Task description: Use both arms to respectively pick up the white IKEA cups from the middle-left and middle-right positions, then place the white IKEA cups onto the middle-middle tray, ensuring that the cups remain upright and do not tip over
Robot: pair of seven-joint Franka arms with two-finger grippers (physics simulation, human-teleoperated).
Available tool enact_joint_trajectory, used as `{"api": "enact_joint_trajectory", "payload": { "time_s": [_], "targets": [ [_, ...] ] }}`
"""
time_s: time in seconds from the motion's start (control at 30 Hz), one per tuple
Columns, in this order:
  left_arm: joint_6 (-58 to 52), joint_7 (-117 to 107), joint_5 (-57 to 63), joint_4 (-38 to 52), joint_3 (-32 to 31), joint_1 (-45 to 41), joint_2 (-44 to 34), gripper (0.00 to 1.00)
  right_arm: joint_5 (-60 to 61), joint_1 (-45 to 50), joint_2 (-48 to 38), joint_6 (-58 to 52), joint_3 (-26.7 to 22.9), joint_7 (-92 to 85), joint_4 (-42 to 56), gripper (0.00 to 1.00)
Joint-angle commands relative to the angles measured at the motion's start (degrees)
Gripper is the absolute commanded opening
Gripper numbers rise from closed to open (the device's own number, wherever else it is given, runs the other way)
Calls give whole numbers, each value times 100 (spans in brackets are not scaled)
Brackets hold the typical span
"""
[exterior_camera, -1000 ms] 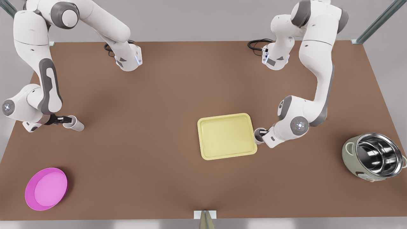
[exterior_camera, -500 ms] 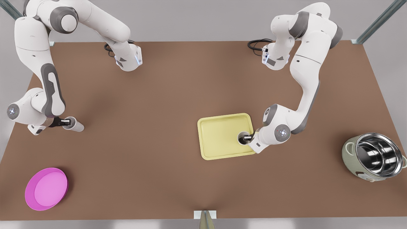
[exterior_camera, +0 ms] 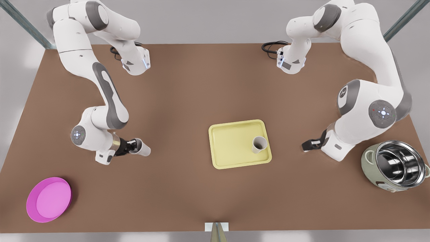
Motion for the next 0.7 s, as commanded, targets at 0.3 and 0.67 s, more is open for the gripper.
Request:
{"api": "enact_joint_trajectory", "payload": {
  "time_s": [0.3,0.67],
  "targets": [
    [-1021,1724,-475,-1632,1277,-486,-1021,100,-381,2615,1352,234,-174,8125,2195,22],
    [-793,1724,-511,-1562,1268,-495,-898,100,-609,3837,2548,295,-649,10217,3619,21]
  ]
}}
